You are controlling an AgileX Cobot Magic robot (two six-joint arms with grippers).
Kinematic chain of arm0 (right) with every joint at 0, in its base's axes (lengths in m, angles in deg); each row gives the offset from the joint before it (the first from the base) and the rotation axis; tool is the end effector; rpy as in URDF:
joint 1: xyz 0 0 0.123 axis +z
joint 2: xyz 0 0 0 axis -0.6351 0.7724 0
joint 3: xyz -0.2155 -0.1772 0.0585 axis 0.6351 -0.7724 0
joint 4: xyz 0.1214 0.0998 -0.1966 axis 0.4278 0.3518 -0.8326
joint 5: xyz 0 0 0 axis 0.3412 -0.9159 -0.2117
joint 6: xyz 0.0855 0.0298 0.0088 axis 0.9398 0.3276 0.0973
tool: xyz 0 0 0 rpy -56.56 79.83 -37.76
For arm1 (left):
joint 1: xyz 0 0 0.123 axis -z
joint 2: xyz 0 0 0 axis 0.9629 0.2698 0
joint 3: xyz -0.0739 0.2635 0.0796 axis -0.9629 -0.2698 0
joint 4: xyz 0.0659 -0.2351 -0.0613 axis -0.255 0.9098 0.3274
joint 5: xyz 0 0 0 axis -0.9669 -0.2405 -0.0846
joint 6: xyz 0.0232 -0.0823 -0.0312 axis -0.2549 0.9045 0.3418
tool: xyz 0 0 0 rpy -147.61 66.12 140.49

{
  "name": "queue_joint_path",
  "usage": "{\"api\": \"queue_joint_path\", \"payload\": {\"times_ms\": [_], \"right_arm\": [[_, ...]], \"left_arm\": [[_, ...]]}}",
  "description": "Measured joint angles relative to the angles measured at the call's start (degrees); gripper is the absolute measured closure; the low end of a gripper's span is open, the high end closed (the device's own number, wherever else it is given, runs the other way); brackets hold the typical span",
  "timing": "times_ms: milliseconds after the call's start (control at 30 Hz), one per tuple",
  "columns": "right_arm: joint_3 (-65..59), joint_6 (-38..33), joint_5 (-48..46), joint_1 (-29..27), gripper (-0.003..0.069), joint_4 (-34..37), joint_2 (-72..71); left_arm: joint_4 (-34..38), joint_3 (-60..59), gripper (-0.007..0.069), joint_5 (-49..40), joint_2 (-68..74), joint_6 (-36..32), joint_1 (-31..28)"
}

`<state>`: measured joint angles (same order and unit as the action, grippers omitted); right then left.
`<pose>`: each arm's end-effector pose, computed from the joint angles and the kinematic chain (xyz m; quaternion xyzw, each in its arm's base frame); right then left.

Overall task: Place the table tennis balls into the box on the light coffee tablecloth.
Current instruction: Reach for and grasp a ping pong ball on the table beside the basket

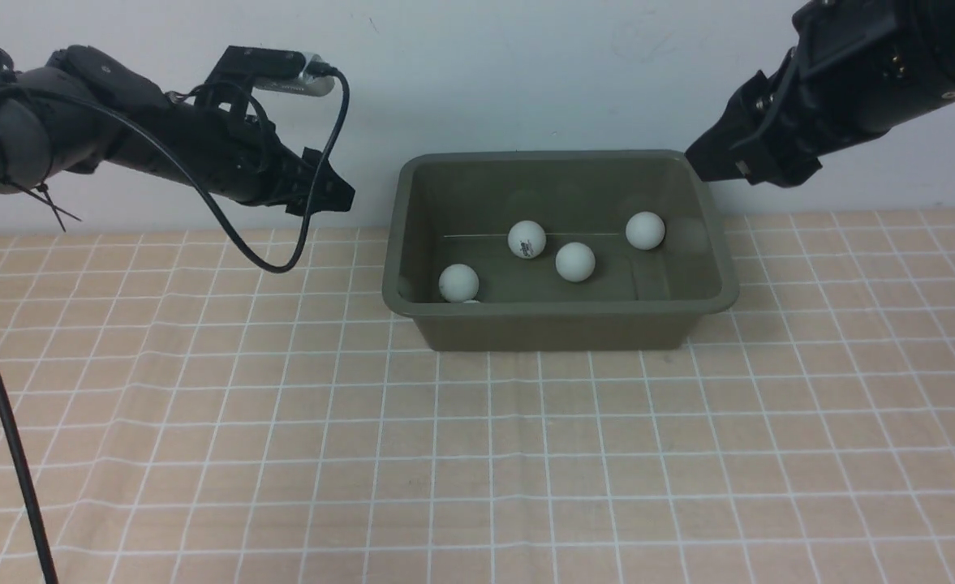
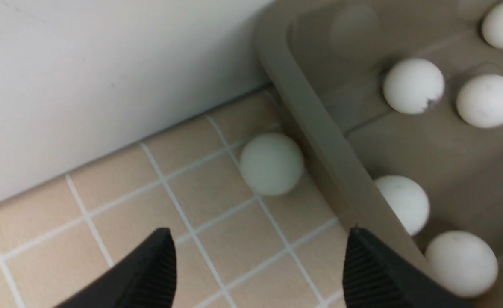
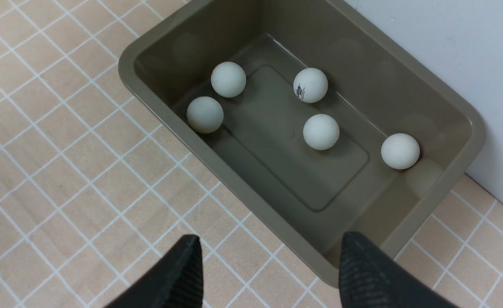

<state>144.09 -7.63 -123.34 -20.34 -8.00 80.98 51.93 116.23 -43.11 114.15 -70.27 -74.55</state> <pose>0.2918 0.1216 0.3893 -0.3544 0.8703 0.0967 0.3281 0.4809 -0.0445 0.2272 0.1995 0.8904 -0.2037 0.3547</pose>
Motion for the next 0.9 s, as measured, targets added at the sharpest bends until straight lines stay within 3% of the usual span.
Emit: {"api": "queue_joint_path", "payload": {"times_ms": [400,667,900], "right_arm": [[0.0,0.0,0.0,0.0,0.026,0.0,0.0],[0.0,0.0,0.0,0.0,0.026,0.0,0.0],[0.0,0.0,-0.1,0.0,0.026,0.2,0.0]], "left_arm": [[-4.5,13.7,0.0211,-8.4,9.6,5.9,0.0],[-6.0,16.3,0.0211,-8.0,13.3,6.3,0.6],[-7.8,16.7,0.0211,-3.4,13.6,5.3,4.5]]}}
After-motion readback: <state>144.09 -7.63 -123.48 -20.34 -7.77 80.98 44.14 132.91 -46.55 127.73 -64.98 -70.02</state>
